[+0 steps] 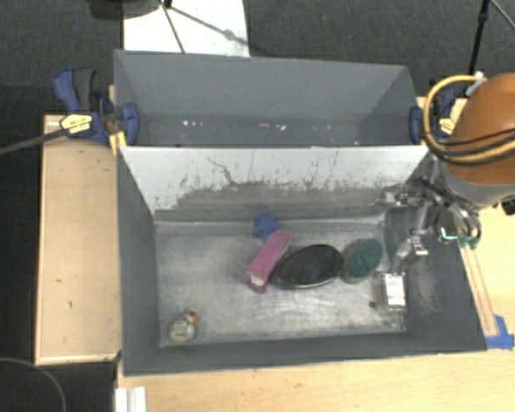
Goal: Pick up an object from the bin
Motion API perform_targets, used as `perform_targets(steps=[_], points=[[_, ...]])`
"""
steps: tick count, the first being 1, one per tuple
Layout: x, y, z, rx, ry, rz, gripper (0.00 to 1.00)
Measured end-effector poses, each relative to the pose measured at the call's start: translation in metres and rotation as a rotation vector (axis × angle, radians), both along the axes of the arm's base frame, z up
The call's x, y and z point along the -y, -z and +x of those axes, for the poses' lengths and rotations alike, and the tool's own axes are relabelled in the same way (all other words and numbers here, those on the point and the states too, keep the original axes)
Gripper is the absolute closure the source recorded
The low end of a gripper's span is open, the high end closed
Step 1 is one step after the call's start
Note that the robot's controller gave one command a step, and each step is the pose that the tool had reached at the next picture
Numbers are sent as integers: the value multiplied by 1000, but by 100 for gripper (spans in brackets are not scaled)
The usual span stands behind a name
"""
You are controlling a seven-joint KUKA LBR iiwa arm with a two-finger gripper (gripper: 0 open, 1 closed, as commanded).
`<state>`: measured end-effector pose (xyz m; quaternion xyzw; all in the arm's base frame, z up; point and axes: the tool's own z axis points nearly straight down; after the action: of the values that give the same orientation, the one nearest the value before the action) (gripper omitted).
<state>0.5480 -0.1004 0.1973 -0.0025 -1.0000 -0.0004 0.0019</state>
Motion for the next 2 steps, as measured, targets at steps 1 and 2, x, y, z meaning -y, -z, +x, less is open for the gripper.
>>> perform_targets(steps=[1,2], points=[[-54,129,29,4,60,1,0],[-131,126,-12,5,87,2,0]])
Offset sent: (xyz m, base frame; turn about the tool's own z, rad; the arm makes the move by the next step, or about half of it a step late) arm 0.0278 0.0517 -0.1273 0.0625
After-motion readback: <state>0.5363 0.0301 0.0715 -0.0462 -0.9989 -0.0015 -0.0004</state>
